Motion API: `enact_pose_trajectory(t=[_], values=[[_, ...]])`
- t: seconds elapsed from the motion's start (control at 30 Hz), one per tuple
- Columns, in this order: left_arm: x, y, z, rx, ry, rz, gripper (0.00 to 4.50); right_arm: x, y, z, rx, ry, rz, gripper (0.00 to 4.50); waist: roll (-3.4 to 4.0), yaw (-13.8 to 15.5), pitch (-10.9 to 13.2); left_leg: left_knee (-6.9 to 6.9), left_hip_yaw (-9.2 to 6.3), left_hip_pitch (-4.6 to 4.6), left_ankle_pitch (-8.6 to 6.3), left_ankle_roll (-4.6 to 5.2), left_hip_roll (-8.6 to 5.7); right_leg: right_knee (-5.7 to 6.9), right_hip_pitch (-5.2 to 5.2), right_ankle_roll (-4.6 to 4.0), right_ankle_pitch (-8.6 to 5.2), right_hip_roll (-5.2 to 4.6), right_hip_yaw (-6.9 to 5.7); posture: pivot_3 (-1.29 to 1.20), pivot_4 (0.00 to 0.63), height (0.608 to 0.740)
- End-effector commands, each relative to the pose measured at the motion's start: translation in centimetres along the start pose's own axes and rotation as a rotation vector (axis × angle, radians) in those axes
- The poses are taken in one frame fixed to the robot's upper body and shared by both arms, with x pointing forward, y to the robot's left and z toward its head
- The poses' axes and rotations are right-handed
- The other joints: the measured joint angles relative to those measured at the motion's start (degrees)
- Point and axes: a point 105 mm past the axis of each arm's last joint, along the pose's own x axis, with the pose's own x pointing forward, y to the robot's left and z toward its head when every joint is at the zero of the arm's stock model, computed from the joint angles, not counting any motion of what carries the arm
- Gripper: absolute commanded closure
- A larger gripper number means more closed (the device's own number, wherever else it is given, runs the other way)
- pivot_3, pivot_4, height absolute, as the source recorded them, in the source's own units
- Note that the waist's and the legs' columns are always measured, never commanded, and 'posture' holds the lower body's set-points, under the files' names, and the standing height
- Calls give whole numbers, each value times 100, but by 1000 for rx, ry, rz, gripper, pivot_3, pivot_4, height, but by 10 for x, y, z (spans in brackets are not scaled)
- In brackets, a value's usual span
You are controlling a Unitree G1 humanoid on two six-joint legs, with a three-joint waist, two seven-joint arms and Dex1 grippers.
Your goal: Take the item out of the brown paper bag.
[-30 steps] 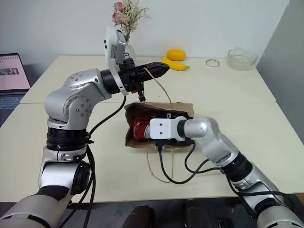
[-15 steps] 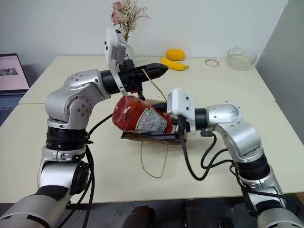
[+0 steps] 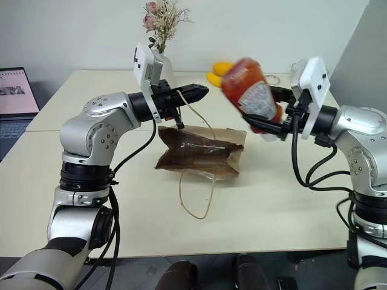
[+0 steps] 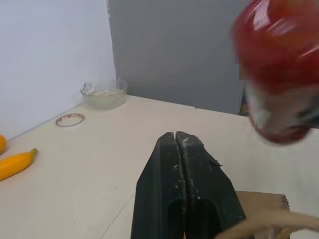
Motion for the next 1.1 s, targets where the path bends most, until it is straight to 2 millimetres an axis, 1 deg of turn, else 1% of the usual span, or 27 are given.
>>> enact_pose_trajectory(t=[0.03,0.13,0.2,0.3,0.37,0.43,0.5,0.57,0.67,0.7,0.77,0.8,0.87,0.93,0.97,1.03,1.1], values=[[0,-1,10,39,-27,4,4500,-8,-26,-37,-167,194,-112,1447,1,-3,1,0,5,0,0,0,2,-2,0,0,0,0,0,0,150,740],[0,-1,11,40,-28,6,4500,-13,-30,-76,-267,369,-101,1447,4,-5,3,-3,20,-2,0,0,2,-6,-4,0,0,2,1,0,150,740],[-1,-1,12,38,-30,7,4500,-18,-28,-97,-321,465,-68,1447,5,-6,4,-5,25,-4,0,0,3,-13,-5,0,0,4,2,0,150,740],[-2,0,13,36,-33,9,4500,-22,-22,-118,-370,551,-11,1447,6,-8,4,-5,28,-5,0,-1,6,-18,-5,0,0,5,3,0,150,740],[-2,0,13,36,-34,9,4500,-24,-19,-127,-392,587,18,1447,6,-8,4,-5,28,-6,1,-2,5,-20,-5,1,1,4,4,0,150,740],[-2,-1,12,37,-33,9,4500,-25,-18,-130,-395,596,29,695,6,-6,4,-5,26,-6,1,-2,5,-23,-4,2,1,3,4,0,150,740],[-2,0,12,37,-34,11,4500,-27,-17,-132,-394,605,35,35,7,-6,5,-4,24,-6,1,-3,4,-23,-4,3,2,2,4,0,150,740],[-2,0,11,36,-34,14,4500,-30,-18,-132,-391,610,35,35,6,-6,5,-4,20,-3,2,-3,4,-23,-2,4,3,2,4,0,150,740],[-2,0,10,36,-32,15,4500,-33,-23,-120,-383,580,9,35,7,-4,5,-1,18,-3,2,-3,4,-24,1,5,3,2,4,0,150,740],[-2,0,9,37,-31,16,4500,-34,-24,-112,-380,550,-10,35,7,-3,5,-1,17,-3,2,-3,4,-23,2,5,3,2,4,0,150,740],[-3,3,8,54,-22,26,4500,-34,-20,-85,-356,431,-46,35,7,1,4,-2,13,-4,2,-3,4,-23,2,5,3,2,5,0,150,740],[-3,8,8,60,-20,49,4500,-32,-9,-71,-321,337,-51,35,7,5,4,-2,9,-4,2,-3,6,-23,3,5,3,2,5,0,150,740],[-5,22,8,80,-9,99,4500,-26,29,-47,-227,155,-30,35,5,22,4,-4,-7,-7,2,-4,8,-23,4,4,3,2,-3,0,150,740],[-6,29,6,108,10,114,4500,-20,64,-31,-155,31,-13,35,5,39,3,-3,-19,-2,2,-6,13,-26,13,4,3,2,-10,0,150,740],[-5,31,5,121,16,108,4500,-16,78,-25,-117,-7,-7,35,6,37,4,-4,-25,-2,2,-7,17,-24,12,4,3,3,-13,0,150,740],[-4,35,4,154,38,106,4500,-8,97,-17,-50,-66,-16,35,8,38,5,-4,-23,-3,4,-12,15,-17,6,4,3,2,-10,0,150,740],[-2,39,3,175,63,96,4124,2,110,-12,-14,-99,-31,0,8,37,5,1,-15,0,7,-16,6,-12,6,7,4,3,-8,0,150,740]])
